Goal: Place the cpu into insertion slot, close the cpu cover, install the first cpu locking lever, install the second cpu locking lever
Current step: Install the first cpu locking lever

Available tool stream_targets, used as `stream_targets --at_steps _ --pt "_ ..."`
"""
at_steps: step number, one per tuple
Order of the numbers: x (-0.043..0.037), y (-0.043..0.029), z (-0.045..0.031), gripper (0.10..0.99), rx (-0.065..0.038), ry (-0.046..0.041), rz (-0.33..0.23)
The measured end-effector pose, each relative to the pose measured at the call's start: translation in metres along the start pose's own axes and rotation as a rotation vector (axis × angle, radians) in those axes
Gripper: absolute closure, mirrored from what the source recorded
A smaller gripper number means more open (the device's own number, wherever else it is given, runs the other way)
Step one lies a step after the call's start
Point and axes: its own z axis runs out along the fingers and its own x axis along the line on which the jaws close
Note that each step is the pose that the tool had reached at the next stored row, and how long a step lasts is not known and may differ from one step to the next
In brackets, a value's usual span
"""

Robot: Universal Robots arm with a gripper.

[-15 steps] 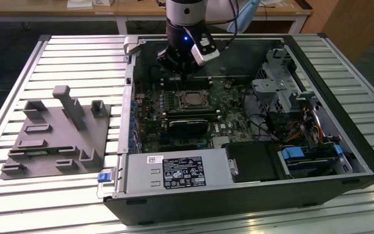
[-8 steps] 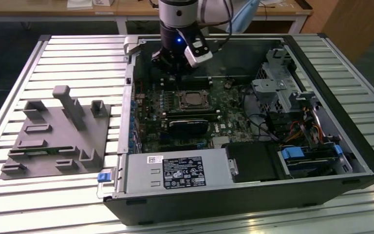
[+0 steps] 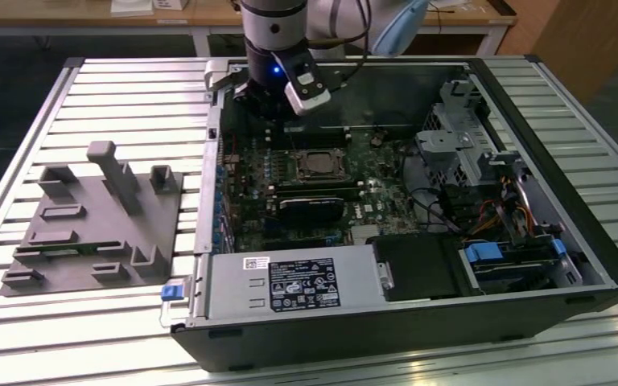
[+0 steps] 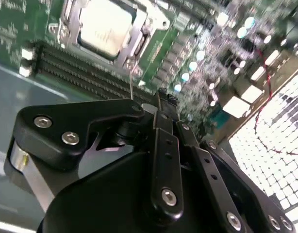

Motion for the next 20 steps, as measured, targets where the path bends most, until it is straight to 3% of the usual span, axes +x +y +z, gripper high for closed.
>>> stream_targets --at_steps 5,7,10,13,20 --pt "0.0017 -0.0002 0.0 0.98 -0.081 0.0046 0.002" --pt "0.0017 -0.0002 0.0004 0.98 -0.099 0.0056 0.003" --pt "0.0017 -0.0004 0.0023 0.98 -0.113 0.0064 0.003" --pt "0.0017 -0.0007 0.0048 0.98 -0.119 0.007 0.003" --pt "0.0003 -0.0006 0.0054 0.98 -0.121 0.0075 0.003"
